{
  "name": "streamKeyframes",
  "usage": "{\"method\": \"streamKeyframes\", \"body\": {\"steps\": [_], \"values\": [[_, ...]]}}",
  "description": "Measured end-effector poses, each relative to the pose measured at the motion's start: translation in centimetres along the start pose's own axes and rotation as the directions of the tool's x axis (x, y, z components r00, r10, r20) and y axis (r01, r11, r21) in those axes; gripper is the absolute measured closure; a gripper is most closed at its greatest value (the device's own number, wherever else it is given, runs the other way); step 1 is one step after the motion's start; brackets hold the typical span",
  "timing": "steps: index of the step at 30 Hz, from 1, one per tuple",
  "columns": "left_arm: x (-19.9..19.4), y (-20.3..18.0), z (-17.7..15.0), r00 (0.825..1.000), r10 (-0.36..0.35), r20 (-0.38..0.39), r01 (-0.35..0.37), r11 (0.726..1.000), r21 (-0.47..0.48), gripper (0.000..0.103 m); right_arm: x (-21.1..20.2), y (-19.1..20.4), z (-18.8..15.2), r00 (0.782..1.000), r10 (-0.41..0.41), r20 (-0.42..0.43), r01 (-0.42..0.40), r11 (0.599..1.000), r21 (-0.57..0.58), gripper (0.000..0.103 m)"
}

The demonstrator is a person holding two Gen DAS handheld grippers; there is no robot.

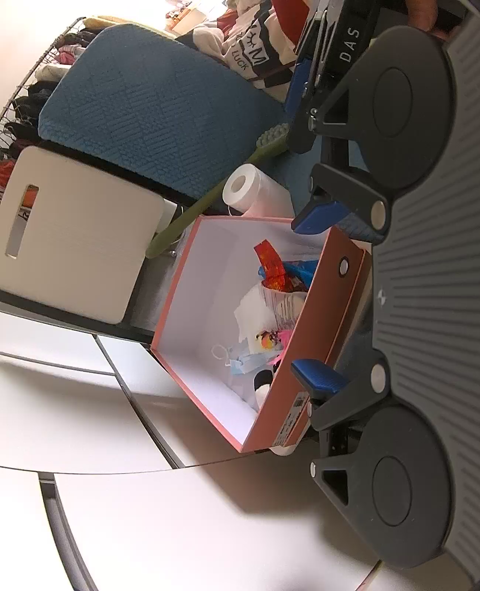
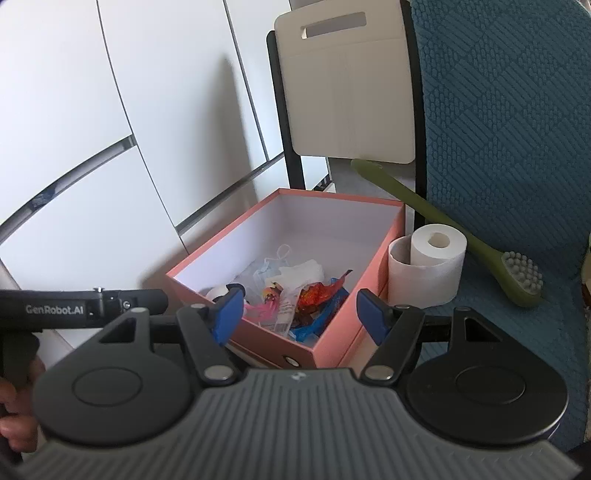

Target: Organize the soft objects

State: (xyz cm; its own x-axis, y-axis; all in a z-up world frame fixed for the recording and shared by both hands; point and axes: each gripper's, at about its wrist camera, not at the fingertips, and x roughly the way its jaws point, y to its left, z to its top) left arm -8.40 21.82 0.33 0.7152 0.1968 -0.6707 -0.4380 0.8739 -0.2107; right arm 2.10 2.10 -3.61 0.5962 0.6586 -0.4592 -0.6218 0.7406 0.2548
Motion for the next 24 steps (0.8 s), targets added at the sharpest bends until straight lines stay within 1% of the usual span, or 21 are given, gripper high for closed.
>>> {"method": "streamKeyframes", "body": {"steps": [8, 16, 19, 24], "values": [[-0.1, -1.5, -1.1, 1.0, -0.02, 0.017, 0.019, 1.0, 0.005, 0.024, -1.0, -1.4, -1.2, 1.0, -0.016, 0.002, 0.016, 1.0, 0.002, 0.033], [-0.5, -2.4, -1.6, 0.999, -0.028, 0.019, 0.028, 1.0, 0.008, 0.023, -2.1, -2.5, -1.1, 0.999, -0.039, 0.025, 0.039, 0.999, 0.016, 0.033], [-0.6, -2.6, -1.6, 0.999, -0.039, 0.017, 0.039, 0.999, 0.007, 0.023, -2.2, -2.7, -1.2, 0.999, -0.048, 0.019, 0.048, 0.999, 0.021, 0.033], [-1.1, -2.6, -1.7, 0.999, -0.035, 0.011, 0.035, 0.999, 0.016, 0.023, -2.2, -2.6, -1.4, 0.999, -0.045, 0.006, 0.045, 0.999, 0.006, 0.033]]}}
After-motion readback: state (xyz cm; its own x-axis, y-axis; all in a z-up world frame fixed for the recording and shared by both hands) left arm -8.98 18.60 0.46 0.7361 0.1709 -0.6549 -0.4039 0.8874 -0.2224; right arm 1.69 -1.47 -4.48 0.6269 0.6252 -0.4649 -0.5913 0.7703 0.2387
